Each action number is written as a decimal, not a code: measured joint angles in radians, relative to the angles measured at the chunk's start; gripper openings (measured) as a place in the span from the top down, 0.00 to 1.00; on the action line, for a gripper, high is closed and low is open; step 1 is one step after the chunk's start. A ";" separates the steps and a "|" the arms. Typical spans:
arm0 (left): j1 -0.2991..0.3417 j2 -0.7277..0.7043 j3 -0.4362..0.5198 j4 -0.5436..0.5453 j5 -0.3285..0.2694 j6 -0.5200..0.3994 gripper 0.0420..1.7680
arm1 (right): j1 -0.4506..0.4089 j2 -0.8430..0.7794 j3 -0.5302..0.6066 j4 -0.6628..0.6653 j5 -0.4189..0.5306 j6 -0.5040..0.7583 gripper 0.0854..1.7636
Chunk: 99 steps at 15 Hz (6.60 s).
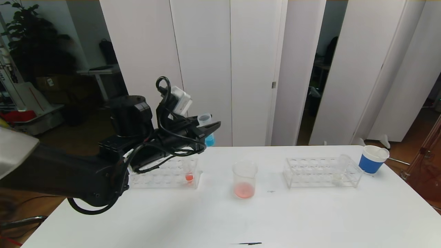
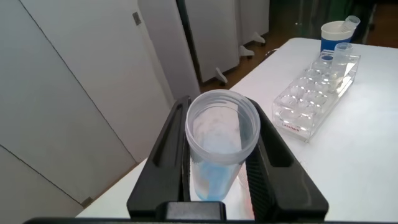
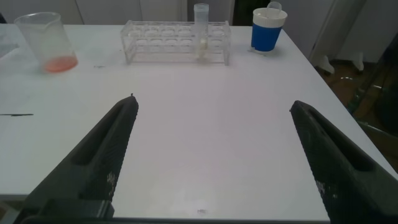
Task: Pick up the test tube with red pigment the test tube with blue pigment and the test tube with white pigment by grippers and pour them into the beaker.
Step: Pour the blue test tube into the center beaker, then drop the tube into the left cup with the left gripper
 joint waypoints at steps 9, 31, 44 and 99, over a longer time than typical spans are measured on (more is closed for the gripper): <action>-0.057 0.276 -0.232 -0.187 -0.156 0.090 0.69 | 0.000 0.000 0.000 0.000 0.000 0.000 0.01; -0.010 0.488 -0.347 -0.330 -0.245 0.754 0.69 | 0.000 0.000 0.000 0.000 0.000 0.000 0.01; -0.010 0.558 -0.350 -0.476 -0.226 0.926 0.69 | 0.000 0.000 0.000 0.000 0.000 0.000 0.01; -0.057 0.589 -0.389 -0.579 -0.165 1.057 0.69 | 0.000 0.000 0.000 0.000 0.000 0.000 0.01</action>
